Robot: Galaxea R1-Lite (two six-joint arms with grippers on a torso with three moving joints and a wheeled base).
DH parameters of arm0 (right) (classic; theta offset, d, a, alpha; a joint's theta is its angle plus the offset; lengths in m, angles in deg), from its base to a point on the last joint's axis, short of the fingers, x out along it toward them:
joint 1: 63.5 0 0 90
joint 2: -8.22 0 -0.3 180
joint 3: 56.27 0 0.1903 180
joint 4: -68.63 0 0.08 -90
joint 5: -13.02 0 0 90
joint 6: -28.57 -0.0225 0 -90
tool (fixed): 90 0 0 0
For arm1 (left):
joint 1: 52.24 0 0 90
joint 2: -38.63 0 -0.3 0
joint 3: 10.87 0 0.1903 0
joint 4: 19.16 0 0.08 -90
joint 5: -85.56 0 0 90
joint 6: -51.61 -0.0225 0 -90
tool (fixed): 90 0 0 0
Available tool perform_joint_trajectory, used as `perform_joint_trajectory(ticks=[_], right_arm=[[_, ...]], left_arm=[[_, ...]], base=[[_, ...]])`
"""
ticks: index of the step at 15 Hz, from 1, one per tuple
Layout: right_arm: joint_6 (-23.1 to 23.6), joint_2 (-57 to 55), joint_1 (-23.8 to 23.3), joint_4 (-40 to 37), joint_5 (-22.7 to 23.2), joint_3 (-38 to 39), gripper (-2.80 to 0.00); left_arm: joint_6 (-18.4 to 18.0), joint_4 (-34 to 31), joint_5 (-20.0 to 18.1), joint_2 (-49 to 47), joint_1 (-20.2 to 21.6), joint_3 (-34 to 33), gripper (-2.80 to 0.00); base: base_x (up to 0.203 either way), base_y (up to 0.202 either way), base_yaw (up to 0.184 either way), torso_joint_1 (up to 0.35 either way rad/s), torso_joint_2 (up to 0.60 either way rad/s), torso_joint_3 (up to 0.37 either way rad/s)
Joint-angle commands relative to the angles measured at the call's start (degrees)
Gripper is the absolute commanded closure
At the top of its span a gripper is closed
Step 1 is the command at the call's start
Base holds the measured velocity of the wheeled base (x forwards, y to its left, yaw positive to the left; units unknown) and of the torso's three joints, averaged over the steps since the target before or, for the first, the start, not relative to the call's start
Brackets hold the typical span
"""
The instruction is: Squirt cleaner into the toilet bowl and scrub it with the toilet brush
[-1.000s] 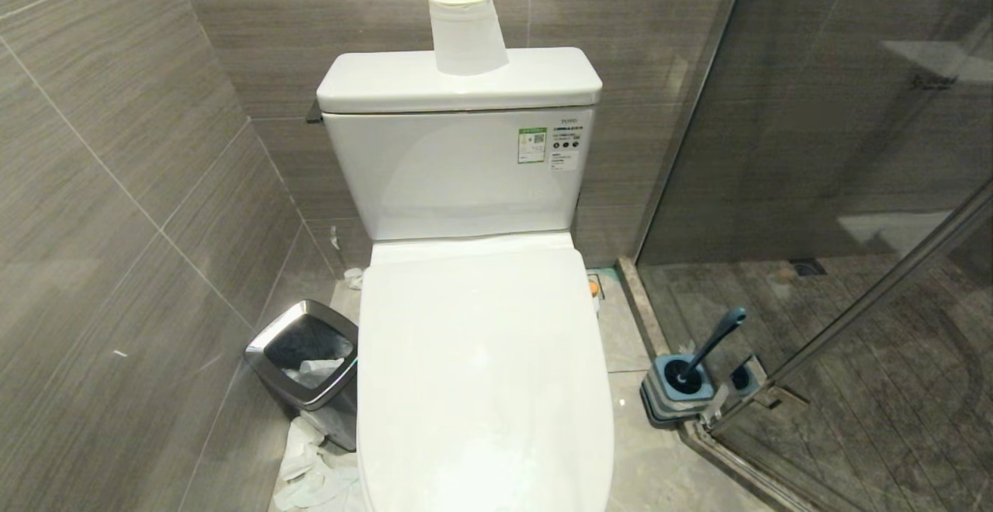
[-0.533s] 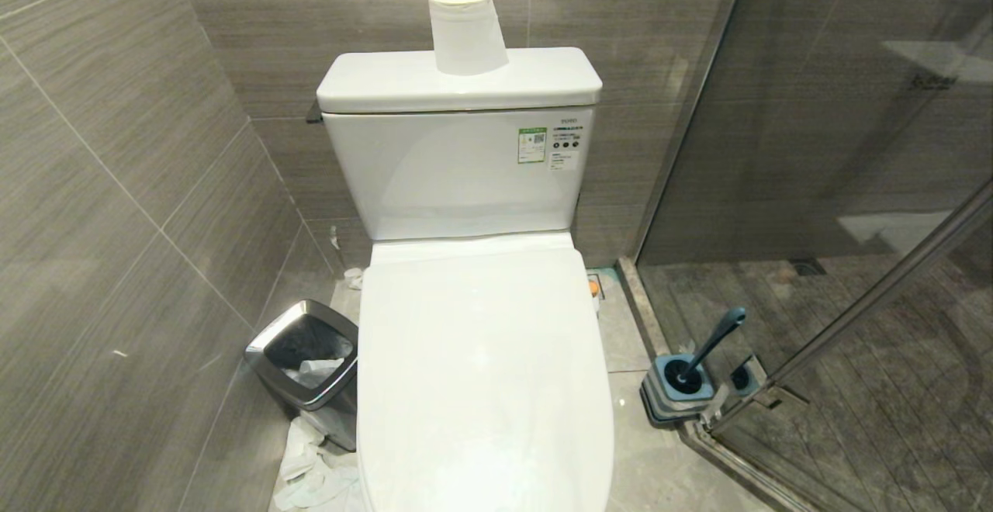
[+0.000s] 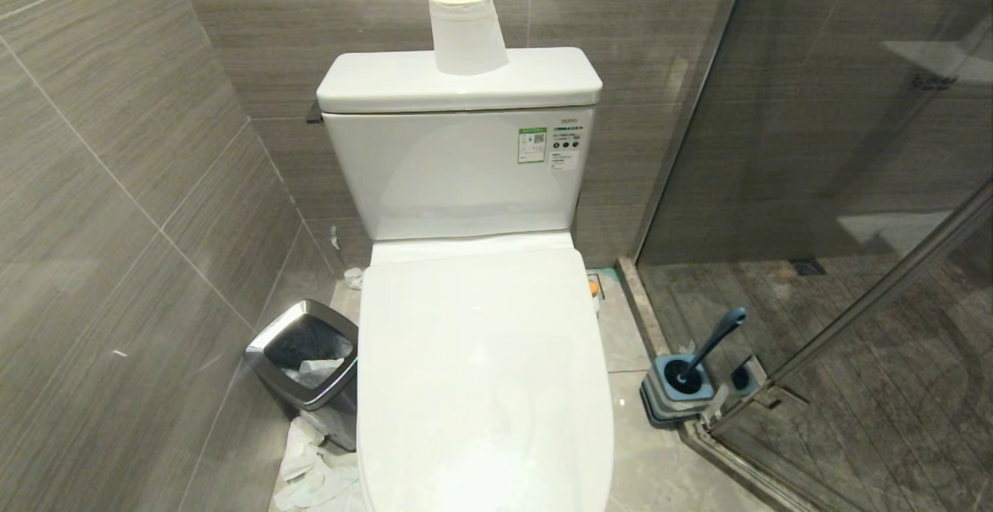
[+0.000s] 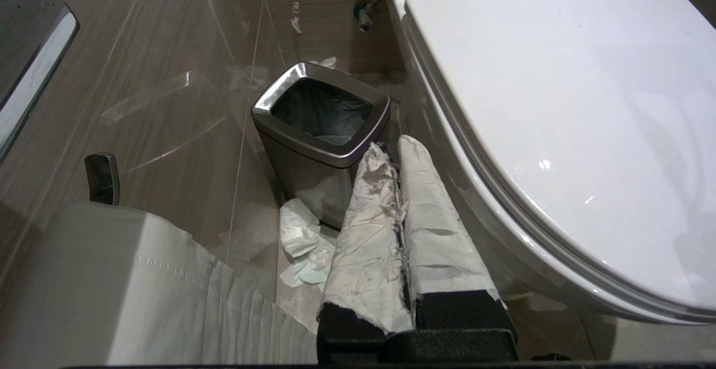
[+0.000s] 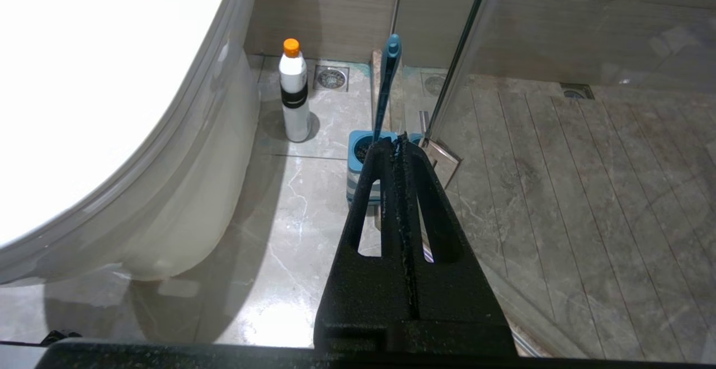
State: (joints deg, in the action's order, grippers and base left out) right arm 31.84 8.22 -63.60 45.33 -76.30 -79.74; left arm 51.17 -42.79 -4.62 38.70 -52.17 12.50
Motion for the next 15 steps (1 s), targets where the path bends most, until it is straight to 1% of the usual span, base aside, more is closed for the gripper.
perform_joint_trajectory(ticks=[1,15], right_arm=[[0.1,-0.1,0.0,0.0,0.0,0.0,0.0],[0.3,-0.1,0.0,-0.1,0.3,-0.1,0.0]], left_arm=[[0.0,0.0,0.0,-0.1,-0.1,0.0,0.0],[0.0,0.0,-0.1,-0.1,-0.1,-0.1,0.0]], base=[[0.0,0.0,0.0,0.0,0.0,0.0],[0.0,0.0,0.0,0.0,0.0,0.0]])
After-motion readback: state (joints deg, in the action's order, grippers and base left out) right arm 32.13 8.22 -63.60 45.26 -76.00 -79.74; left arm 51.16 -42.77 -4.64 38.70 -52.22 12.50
